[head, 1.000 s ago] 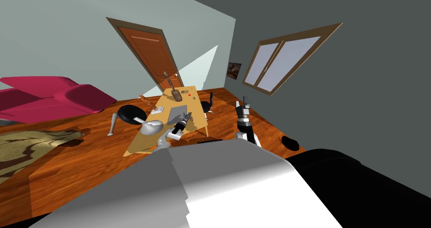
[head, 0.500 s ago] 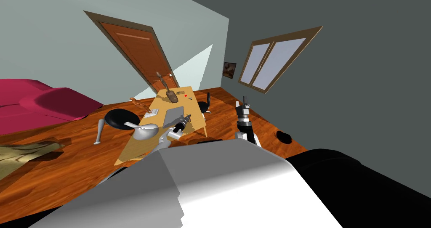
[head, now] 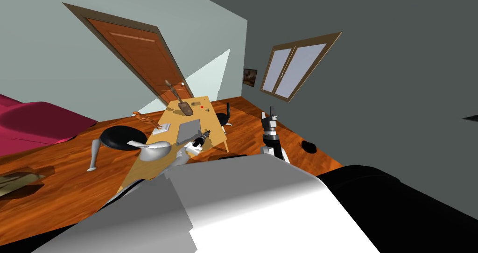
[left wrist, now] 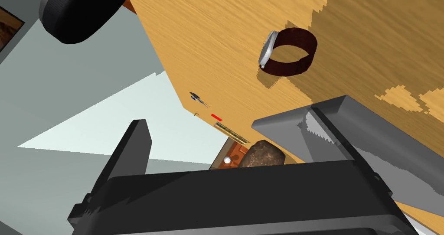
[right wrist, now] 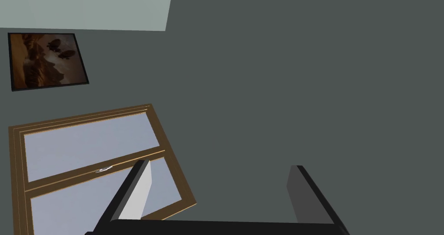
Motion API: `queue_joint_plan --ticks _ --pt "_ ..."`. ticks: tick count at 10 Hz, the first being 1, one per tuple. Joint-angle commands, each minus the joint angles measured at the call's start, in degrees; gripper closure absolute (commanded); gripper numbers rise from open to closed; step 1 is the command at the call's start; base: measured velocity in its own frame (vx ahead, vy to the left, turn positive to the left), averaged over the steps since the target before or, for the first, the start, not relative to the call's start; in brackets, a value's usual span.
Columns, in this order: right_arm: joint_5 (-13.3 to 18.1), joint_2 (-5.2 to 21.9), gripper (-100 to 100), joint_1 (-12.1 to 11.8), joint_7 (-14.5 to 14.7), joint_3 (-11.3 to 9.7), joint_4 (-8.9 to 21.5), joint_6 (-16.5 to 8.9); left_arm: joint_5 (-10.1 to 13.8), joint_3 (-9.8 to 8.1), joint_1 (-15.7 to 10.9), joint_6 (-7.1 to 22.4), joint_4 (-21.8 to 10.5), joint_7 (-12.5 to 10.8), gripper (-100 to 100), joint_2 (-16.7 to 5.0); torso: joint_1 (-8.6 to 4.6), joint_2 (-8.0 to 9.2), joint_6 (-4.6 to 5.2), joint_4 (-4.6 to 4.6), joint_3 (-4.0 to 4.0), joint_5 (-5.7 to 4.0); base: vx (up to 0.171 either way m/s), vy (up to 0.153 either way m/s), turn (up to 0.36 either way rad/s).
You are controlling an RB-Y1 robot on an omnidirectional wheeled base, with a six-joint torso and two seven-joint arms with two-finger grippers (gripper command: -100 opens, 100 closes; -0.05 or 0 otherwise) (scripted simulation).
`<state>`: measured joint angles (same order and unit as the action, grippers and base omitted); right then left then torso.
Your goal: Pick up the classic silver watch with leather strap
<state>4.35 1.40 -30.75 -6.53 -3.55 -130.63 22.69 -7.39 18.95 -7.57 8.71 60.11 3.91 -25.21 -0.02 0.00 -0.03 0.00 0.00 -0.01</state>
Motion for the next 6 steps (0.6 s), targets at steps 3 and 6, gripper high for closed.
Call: queue_joint_plan --ticks 3,6 --pt "0.0 0.0 0 0.0 0.0 0.0 0.0 0.0 0.5 2.66 -3.4 5.2 -7.3 0.1 -100 -0.9 0.01 -0.01 -0.01 0.00 0.00 0.00 -0.007 0.004 -0.213" --pt "0.0 0.0 0 0.0 0.0 0.0 0.0 0.0 0.6 3.30 -4.2 6.4 -9.2 0.2 -100 -1.1 0.01 0.00 -0.02 0.00 0.00 0.00 -0.003 0.003 -0.077"
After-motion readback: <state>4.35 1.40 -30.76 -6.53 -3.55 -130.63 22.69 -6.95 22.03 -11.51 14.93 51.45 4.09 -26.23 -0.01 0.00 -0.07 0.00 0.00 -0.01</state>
